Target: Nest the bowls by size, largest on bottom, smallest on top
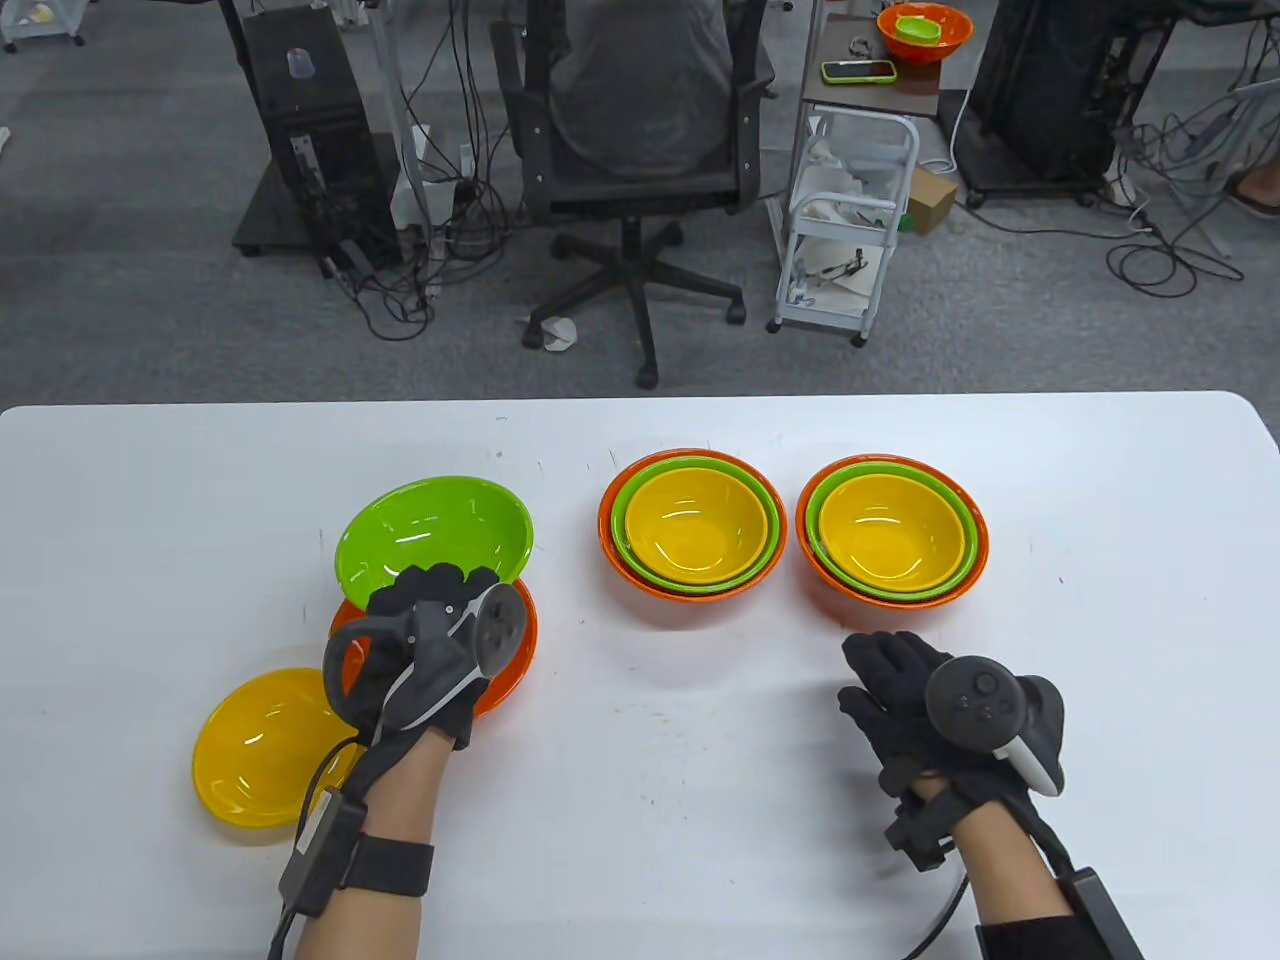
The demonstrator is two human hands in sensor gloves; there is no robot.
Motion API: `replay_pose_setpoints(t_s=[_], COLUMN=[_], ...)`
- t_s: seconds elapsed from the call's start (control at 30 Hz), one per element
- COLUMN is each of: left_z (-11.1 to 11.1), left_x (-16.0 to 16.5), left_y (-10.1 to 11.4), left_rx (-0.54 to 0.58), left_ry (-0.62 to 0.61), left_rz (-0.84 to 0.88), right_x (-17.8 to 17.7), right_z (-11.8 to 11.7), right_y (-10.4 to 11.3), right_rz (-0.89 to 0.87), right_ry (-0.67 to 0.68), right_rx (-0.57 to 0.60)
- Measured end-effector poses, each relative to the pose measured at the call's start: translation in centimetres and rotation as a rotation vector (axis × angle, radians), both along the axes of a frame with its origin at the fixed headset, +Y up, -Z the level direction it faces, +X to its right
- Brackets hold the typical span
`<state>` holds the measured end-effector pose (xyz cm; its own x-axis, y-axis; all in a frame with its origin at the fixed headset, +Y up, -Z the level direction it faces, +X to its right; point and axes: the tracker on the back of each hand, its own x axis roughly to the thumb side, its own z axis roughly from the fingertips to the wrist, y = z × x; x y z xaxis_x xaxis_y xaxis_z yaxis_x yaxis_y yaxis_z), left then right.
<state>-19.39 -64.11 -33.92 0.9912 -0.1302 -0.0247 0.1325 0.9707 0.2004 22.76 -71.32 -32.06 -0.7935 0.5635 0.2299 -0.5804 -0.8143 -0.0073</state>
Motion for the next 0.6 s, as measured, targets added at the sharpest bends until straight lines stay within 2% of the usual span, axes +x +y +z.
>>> replay_pose_setpoints(t_s=[0.17,0.5,0.6], left_z=[1.7,1.9,2.2], left_x=[-0.3,-0.8,-1.0], left_y=[-1.5,-3.6,-4.3], left_rx=[0.020,-0.001,-0.027], left_ry=[-0.004,-0.011,-0.016], left_rz=[0.019,0.054,0.009], right_x=[-0.4,-0.3,-0.3], right_z=[0.0,-0.3,-0.3], right_y=[-0.2,-0.4,-0.6], right_rz=[0.036,0.039,0.041], right_ry=[0.007,-0.002,-0.009], right_rx=[-0.013,-0.026,-0.034])
